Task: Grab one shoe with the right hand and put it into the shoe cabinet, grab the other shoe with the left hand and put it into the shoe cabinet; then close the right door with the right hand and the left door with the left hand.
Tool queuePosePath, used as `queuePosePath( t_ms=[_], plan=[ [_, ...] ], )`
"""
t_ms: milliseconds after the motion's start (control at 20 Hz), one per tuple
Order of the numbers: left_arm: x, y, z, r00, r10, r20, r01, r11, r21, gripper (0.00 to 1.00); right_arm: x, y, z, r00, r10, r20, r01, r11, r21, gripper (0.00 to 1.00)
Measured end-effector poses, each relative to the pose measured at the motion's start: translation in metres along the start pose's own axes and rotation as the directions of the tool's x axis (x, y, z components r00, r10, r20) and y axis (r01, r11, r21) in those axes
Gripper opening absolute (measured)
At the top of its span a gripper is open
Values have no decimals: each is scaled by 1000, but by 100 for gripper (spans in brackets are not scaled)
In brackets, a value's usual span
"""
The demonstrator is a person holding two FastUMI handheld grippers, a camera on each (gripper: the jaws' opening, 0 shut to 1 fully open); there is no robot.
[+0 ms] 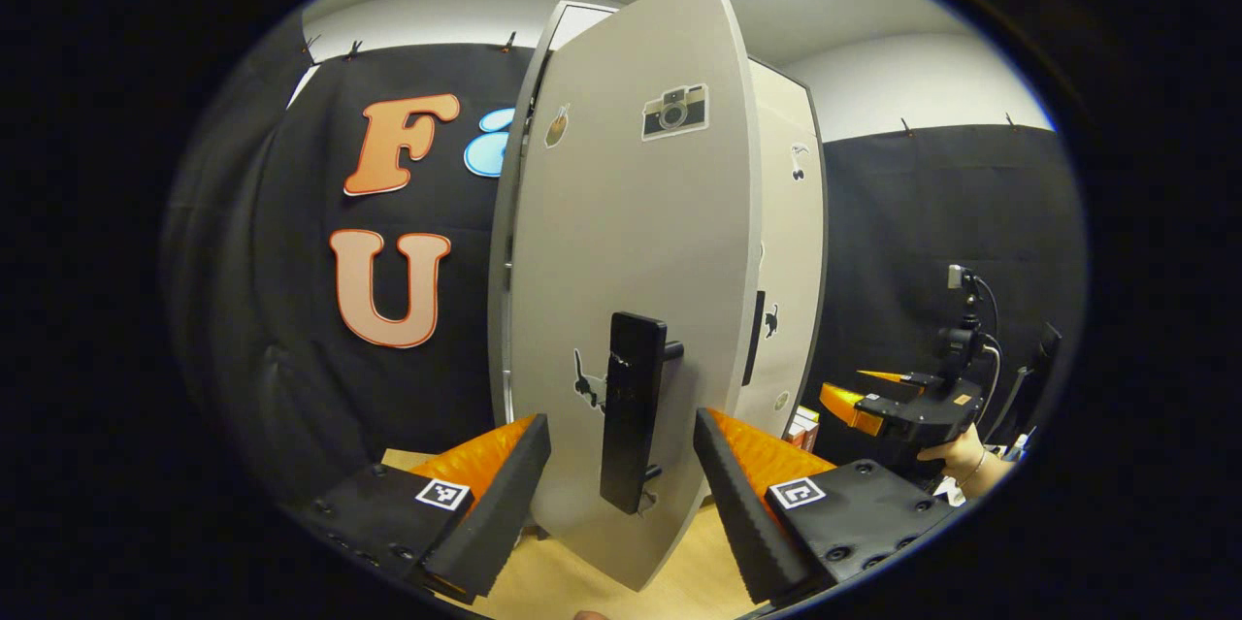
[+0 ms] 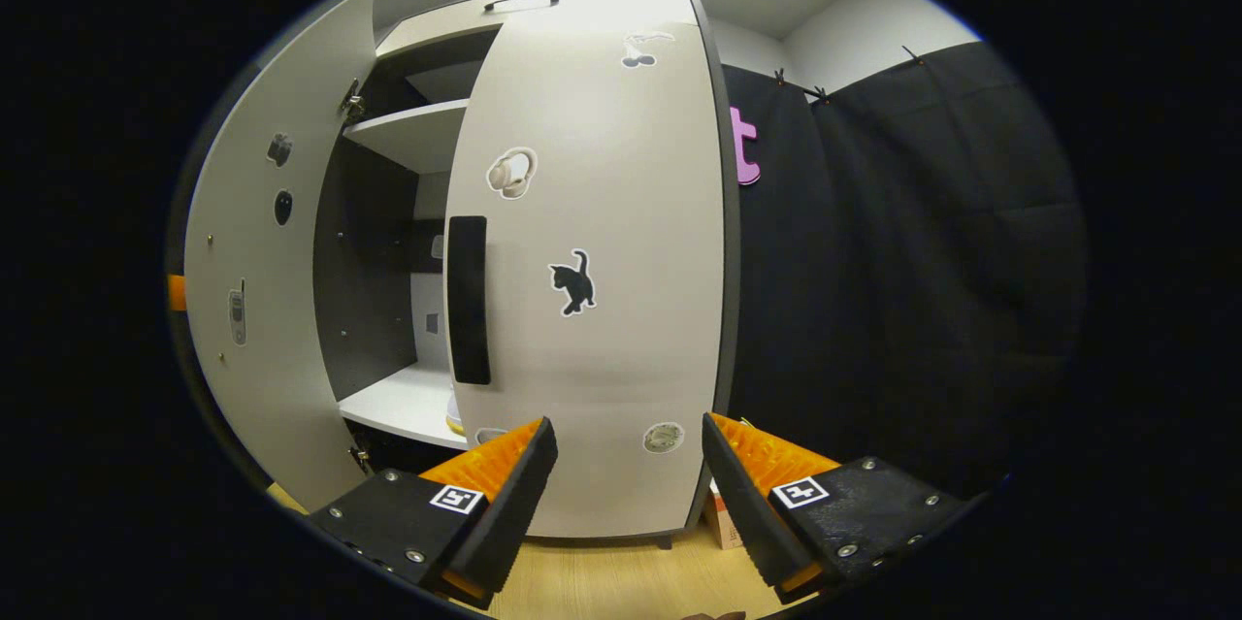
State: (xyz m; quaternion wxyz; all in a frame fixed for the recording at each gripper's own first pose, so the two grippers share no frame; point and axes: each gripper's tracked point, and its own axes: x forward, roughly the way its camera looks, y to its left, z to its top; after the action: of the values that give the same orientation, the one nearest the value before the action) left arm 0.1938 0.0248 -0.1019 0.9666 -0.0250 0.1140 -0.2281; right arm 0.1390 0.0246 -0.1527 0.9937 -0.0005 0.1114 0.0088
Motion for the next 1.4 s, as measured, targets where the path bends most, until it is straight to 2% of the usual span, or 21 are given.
queuePosePath(
  t_ms=[200,450,550,650,850,1150,1400],
  plan=[
    [27,-13,-11,999,31,-21,-31,1000,2,98,-14,-26,2,999,-37,2,37,999,6,93],
    [66,-29,-17,996,87,-4,-87,996,-8,96,-25,-53,3,997,-78,7,78,997,15,93],
    [79,-42,-23,997,77,-8,-77,997,-26,99,-31,-62,4,996,-90,12,90,996,14,93],
    [90,-43,-23,997,79,-13,-79,996,-42,100,-36,-70,3,995,-101,11,101,995,13,93],
    [112,-44,-27,992,126,-11,-126,991,-41,100,-44,-85,2,993,-121,12,121,993,8,93],
    [137,-49,-34,987,158,-21,-159,987,-31,98,-51,-95,5,993,-121,16,121,993,-8,93],
    [155,-49,-33,982,190,-16,-190,982,-13,96,-45,-94,14,996,-91,22,91,996,-6,92]
  ],
)
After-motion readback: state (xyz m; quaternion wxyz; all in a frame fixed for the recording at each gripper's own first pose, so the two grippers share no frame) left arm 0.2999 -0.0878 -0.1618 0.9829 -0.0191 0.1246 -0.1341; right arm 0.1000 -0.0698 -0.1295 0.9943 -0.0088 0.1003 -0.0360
